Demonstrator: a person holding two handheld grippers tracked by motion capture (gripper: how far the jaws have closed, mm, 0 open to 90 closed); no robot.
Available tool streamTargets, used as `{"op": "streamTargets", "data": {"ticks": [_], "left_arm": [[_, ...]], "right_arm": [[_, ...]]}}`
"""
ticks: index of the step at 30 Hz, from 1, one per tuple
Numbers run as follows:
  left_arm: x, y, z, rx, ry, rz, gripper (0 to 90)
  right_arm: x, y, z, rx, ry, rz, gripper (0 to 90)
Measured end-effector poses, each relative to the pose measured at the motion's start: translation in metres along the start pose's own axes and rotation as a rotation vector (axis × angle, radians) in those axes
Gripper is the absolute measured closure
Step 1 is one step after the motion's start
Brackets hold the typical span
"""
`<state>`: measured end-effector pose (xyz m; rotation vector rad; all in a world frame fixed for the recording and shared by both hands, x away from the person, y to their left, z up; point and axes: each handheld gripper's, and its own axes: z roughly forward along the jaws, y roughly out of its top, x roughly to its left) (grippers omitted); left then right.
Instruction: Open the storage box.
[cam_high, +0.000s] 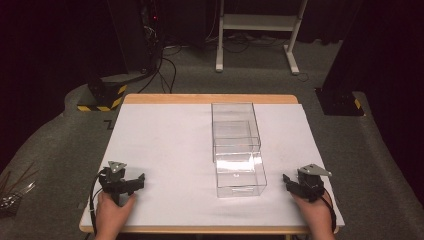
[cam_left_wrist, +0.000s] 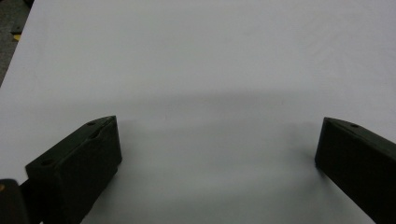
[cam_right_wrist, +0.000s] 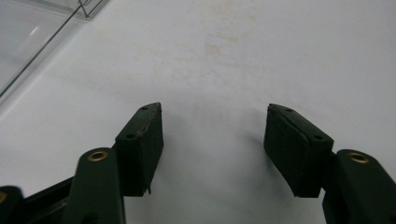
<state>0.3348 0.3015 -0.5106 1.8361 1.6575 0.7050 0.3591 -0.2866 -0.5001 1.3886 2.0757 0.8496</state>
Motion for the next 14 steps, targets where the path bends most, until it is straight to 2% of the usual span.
{"op": "streamTargets", "data": {"ticks": [2, 14], "left_arm": [[-0.0001, 0.0000, 0.0000, 0.000, 0.000, 0.000, 0.6], [0.0000, -0.0001, 0.0000, 0.000, 0.000, 0.000, 0.6]], "right_arm": [[-0.0030, -0.0002, 0.0007, 0.003, 0.020, 0.024, 37.3], [-0.0025, -0.0012, 0.0004, -0.005, 0.016, 0.018, 37.5]]}}
